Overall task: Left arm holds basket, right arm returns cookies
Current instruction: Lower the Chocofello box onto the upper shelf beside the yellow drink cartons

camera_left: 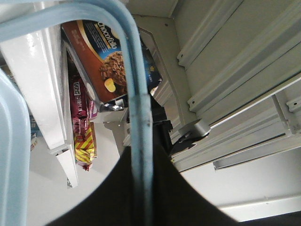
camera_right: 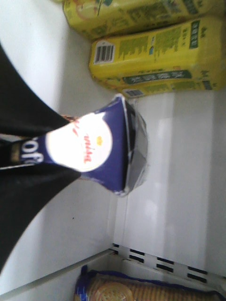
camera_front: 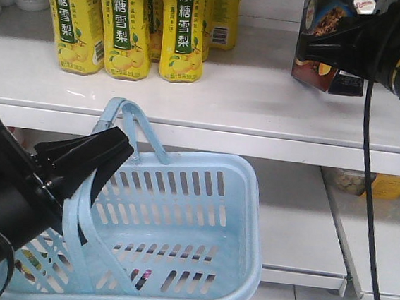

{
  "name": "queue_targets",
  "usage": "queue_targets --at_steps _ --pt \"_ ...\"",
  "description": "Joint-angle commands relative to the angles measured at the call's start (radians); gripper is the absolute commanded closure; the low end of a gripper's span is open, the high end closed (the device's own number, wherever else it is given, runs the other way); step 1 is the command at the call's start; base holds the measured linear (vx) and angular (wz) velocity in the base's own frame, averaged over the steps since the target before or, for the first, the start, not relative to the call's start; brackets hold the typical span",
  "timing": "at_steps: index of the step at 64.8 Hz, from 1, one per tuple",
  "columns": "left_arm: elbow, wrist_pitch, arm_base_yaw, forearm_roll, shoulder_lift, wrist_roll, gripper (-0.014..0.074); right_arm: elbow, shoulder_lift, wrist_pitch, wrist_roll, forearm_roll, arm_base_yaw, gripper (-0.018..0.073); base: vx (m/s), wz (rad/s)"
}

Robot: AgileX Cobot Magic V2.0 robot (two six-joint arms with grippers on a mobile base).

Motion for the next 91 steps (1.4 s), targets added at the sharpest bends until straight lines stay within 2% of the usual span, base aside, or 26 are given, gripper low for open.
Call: queue_targets --at_steps 1,11,49,60,78,84,91 --pt "-0.034 -0.092 0.012 -0.085 -0.018 0.034 0.0596 -0.024 0.006 -0.037 0.011 -0.028 -0.034 0.0565 0.0 0.0" --pt "-0.034 -0.092 0.012 -0.085 -0.018 0.034 0.0596 -0.023 0.033 -0.055 0.014 -0.028 -0.064 0.0565 0.0 0.0" --pt "-0.034 -0.092 0.012 -0.085 -0.018 0.034 0.0596 0.055 0.024 -0.1 0.014 -0.029 -0.065 0.054 0.0 0.0" --pt "-0.034 -0.092 0.012 -0.085 -0.018 0.034 0.0596 0.055 0.0 -0.128 0.014 -0.029 -0.065 0.0443 0.0 0.0" --pt "-0.034 -0.092 0.012 -0.085 -0.018 0.034 0.0596 0.055 -0.03 -0.127 0.014 -0.028 -0.065 0.0195 0.0 0.0" --pt "-0.034 -0.092 0.012 -0.085 -0.018 0.034 0.0596 0.055 -0.042 -0.119 0.014 -0.025 -0.065 0.0157 0.0 0.0" --pt "-0.034 -0.092 0.012 -0.085 -0.018 0.034 0.0596 0.055 -0.061 -0.09 0.014 -0.024 -0.065 0.0158 0.0 0.0"
